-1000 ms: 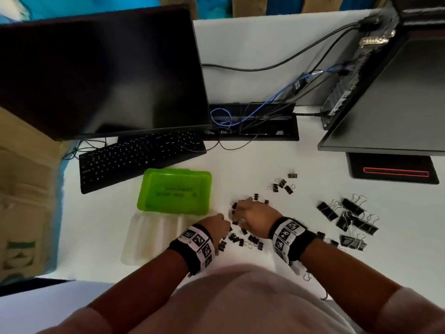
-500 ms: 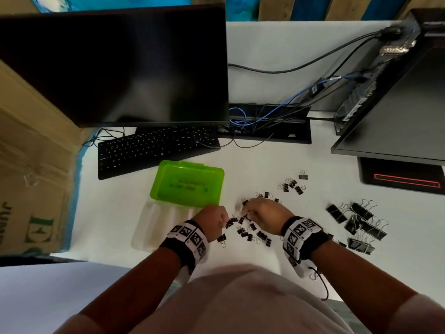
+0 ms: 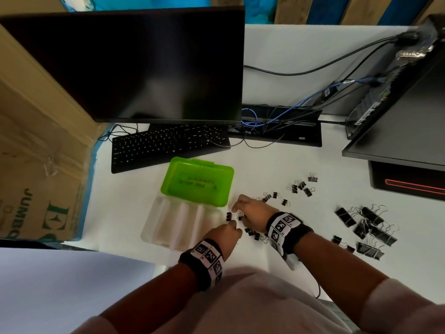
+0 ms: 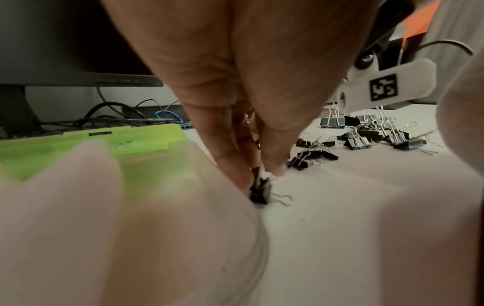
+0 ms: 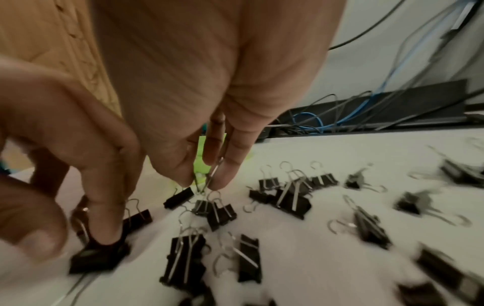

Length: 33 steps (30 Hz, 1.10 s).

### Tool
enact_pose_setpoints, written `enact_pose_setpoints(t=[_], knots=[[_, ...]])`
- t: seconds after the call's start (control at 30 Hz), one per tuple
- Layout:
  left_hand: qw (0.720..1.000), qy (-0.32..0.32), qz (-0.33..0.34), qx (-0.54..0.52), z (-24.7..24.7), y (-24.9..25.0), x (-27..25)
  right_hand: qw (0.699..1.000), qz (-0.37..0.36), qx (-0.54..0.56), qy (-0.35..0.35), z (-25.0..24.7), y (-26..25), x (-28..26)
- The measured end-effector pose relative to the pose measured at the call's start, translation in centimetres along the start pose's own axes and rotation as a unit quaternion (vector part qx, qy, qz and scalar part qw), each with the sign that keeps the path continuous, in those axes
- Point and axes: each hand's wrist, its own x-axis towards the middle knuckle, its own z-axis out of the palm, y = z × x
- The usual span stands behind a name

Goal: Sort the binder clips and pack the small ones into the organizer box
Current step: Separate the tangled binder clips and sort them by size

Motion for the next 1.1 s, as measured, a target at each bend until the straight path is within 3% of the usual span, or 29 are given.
enact_pose_setpoints(t=[0.13, 0.3, 0.4, 0.6, 0.8, 1.0, 1.1], knots=[[0.998, -0.04, 0.024, 0.048, 0.4, -0.1, -0.3, 0.994, -0.054, -0.076, -0.053, 0.2, -1.5, 1.8], [1.0, -0.005, 0.01, -0.027, 0.9, -0.3, -1.0, 0.975, -0.065, -0.194, -0.083, 0.8, -1.9, 2.3], [0.998, 0.013, 0.043, -0.045, 1.7, -0.5, -0.9, 0.979, -0.053, -0.181, -0.073, 0.8, -0.9, 2.1], [0.995, 0.031, 0.083, 0.039, 2.4, 0.6, -0.4, 0.999, -0.018, 0.032, 0.035, -0.4, 0.5, 0.5], [0.993, 0.01, 0.093, -0.074, 3.8, -1.4, 2.3, 0.99, 0.014, 0.105, 0.088, -1.6, 2.2, -1.0], [0.956, 0.168, 0.054, -0.235, -1.6, -0.4, 3.0, 0.952, 0.121, 0.189, 0.209, -3.3, 6.4, -4.1], [0.941, 0.205, 0.068, -0.26, -4.8, 0.6, 4.8, 0.932, 0.185, 0.181, 0.254, -4.4, 9.0, -6.0]])
